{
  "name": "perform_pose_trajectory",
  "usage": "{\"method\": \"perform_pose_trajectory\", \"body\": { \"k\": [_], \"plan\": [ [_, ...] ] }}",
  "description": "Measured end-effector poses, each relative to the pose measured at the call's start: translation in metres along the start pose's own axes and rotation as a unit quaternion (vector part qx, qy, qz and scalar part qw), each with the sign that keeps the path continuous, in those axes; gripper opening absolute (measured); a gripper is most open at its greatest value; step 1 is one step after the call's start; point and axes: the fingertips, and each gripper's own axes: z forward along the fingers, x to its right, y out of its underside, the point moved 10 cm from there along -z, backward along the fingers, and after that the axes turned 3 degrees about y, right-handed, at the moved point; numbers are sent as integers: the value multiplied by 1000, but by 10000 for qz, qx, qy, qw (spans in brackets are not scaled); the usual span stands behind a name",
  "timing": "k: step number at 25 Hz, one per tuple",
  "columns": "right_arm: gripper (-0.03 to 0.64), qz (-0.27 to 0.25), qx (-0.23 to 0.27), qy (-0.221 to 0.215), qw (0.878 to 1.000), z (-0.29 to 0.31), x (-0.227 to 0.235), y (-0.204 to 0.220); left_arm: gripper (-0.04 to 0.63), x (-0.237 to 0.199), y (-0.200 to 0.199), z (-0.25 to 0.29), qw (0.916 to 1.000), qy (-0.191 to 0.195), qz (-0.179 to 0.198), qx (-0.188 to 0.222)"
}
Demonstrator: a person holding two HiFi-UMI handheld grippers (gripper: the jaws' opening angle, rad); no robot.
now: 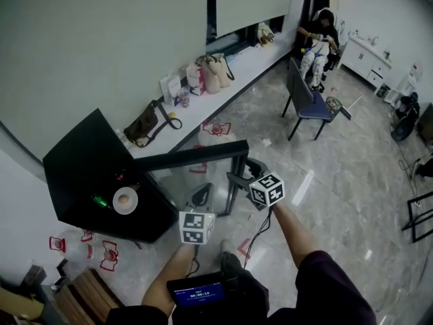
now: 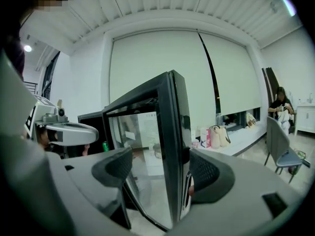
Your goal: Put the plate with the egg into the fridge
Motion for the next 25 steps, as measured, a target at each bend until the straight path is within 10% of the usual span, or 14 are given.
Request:
{"method": "perform_pose_trajectory", "body": {
  "k": [12, 17, 25],
  "plan": [
    [350, -97, 39, -140, 9998, -140, -159, 51, 9, 70, 48, -146, 9996, 266, -116, -33],
    [8, 58, 222, 297, 9993, -180, -157, 59, 9, 74, 60, -189, 9993, -83, -363, -37],
    [8, -655, 93, -1215, 9904, -143, -235, 57, 9, 91, 79, -263, 9921, -1180, -432, 60]
  ]
}}
